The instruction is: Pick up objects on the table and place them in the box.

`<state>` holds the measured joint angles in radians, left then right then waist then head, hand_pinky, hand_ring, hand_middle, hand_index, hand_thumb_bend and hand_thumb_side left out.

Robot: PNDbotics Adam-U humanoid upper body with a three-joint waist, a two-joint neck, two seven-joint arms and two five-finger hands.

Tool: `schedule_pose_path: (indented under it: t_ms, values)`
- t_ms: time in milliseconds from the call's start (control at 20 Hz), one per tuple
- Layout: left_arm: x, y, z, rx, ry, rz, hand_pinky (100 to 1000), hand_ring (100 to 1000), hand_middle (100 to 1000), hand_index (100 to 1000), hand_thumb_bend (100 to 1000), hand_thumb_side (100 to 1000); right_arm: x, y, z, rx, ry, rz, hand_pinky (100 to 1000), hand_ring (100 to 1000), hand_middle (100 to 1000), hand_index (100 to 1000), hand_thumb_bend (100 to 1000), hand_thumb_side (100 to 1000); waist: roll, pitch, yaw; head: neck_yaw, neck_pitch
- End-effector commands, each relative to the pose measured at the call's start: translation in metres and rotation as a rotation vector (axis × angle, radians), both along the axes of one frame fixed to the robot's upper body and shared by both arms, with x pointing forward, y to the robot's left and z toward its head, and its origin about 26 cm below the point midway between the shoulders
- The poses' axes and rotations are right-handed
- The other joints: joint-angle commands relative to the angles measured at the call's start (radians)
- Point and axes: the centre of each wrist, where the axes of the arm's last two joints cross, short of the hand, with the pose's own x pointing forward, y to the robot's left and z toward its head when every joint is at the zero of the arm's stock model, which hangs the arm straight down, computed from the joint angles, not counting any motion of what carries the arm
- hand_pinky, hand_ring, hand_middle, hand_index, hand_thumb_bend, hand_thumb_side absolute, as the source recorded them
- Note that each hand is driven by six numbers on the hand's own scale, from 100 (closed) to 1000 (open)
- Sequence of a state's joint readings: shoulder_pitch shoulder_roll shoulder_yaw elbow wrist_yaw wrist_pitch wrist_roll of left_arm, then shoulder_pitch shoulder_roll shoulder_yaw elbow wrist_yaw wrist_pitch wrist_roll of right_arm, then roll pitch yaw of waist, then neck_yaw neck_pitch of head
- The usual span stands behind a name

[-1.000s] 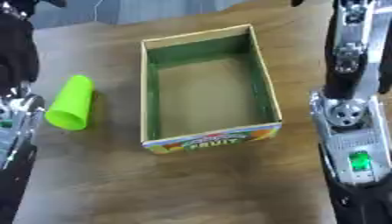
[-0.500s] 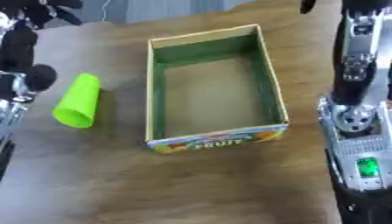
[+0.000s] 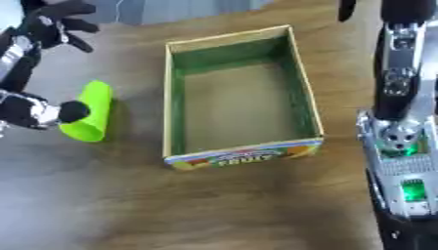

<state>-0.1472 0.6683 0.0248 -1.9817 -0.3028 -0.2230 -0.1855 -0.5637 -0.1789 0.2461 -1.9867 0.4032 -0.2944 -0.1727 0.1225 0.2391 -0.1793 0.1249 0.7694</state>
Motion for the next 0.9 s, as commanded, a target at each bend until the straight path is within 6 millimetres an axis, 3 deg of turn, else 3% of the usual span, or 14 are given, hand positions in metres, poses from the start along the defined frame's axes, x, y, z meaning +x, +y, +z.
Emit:
schedule_pose_path:
  t_ms: [50, 100, 150, 200, 300, 900]
  values:
    - [-0.003, 0.010, 0.013, 0.190, 0.052, 0.004, 768, 886, 931, 1000, 996, 565, -0.003, -0.001, 0.003, -0.010, -0.015, 0.006, 195, 720, 703, 881, 345, 1000, 0.000, -0.013, -0.003, 0.013, 0.001]
    - [-0.003, 0.012, 0.014, 0.231, 0.076, -0.002, 818, 921, 969, 1000, 1000, 475, -0.003, -0.001, 0.003, -0.010, -0.014, 0.006, 199, 722, 702, 881, 341, 1000, 0.001, -0.014, -0.003, 0.013, 0.001]
    - [-0.003, 0.015, 0.016, 0.274, 0.100, -0.005, 818, 921, 969, 1000, 1000, 475, -0.003, -0.001, 0.003, -0.009, -0.013, 0.007, 199, 722, 702, 881, 341, 1000, 0.002, -0.015, -0.004, 0.013, 0.001]
    - [-0.003, 0.018, 0.018, 0.309, 0.121, -0.007, 917, 980, 1000, 1000, 1000, 446, -0.003, -0.001, 0.003, -0.009, -0.013, 0.007, 203, 724, 702, 880, 338, 1000, 0.004, -0.015, -0.005, 0.012, 0.001]
    - [-0.003, 0.026, 0.021, 0.396, 0.170, 0.004, 998, 1000, 1000, 1000, 1000, 443, -0.003, -0.001, 0.003, -0.010, -0.012, 0.007, 204, 724, 701, 880, 335, 1000, 0.007, -0.018, -0.006, 0.009, 0.001]
    - [-0.010, 0.037, 0.054, 0.815, 0.204, 0.236, 1000, 1000, 1000, 1000, 1000, 426, -0.003, -0.003, -0.002, -0.021, 0.008, 0.004, 201, 724, 699, 879, 349, 1000, 0.023, -0.032, -0.001, -0.003, 0.001]
